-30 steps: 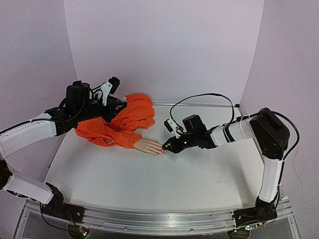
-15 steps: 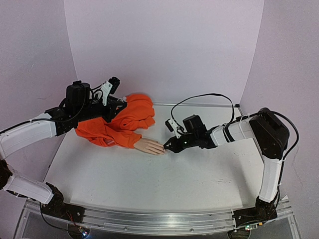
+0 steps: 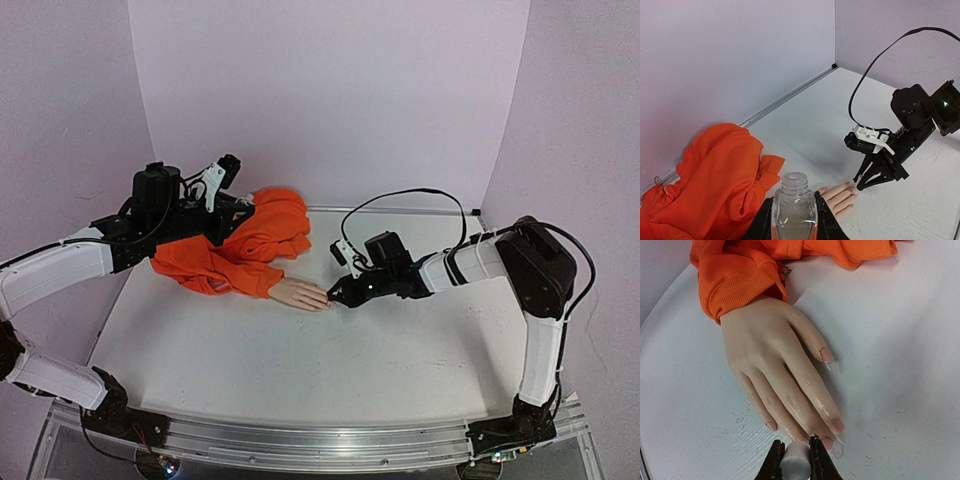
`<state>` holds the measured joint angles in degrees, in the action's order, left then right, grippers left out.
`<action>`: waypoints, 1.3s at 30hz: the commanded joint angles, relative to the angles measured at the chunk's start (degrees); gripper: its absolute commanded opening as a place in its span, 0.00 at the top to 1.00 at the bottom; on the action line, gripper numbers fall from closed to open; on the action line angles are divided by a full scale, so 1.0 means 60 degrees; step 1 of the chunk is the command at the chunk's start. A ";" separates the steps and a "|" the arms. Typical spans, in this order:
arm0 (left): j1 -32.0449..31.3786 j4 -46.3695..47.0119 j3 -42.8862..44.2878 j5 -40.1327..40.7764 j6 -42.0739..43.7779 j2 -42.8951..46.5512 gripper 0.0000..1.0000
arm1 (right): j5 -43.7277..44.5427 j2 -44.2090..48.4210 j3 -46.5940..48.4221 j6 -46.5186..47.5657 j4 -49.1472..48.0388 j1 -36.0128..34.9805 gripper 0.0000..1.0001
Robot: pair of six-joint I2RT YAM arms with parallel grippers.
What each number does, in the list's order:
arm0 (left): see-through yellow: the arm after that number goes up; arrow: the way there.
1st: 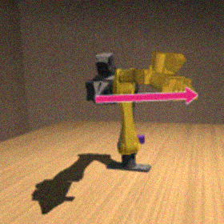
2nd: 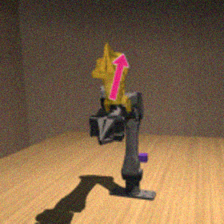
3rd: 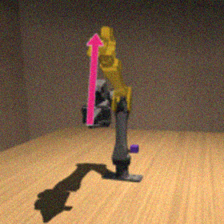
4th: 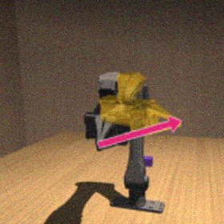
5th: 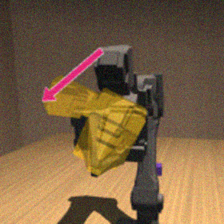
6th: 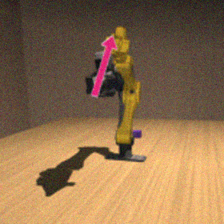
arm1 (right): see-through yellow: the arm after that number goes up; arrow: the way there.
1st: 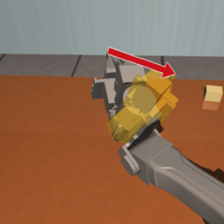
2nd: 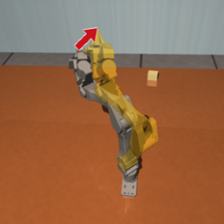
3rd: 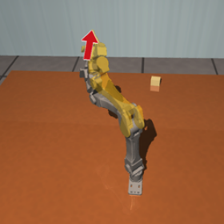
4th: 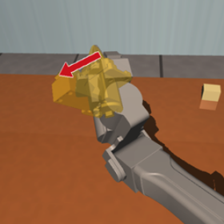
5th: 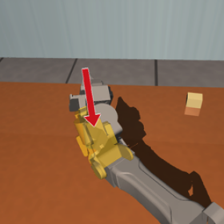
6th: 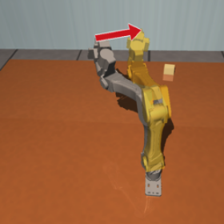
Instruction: Paint the nails
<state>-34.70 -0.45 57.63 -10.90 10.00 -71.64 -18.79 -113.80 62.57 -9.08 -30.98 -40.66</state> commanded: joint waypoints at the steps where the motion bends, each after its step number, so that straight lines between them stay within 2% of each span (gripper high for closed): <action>1: 0.0008 0.0589 0.0077 -0.0136 -0.0084 0.0359 1.00 | -0.0159 -0.0091 0.0328 -0.0098 -0.0030 -0.0035 1.00; 39: 0.0011 0.0599 0.0092 -0.0161 -0.0087 0.0352 1.00 | -0.0053 -0.0125 0.0257 -0.0111 0.0051 -0.0122 1.00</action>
<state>-34.70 -0.45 57.63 -10.92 10.02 -71.64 -19.70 -114.65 63.00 -9.26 -30.87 -41.15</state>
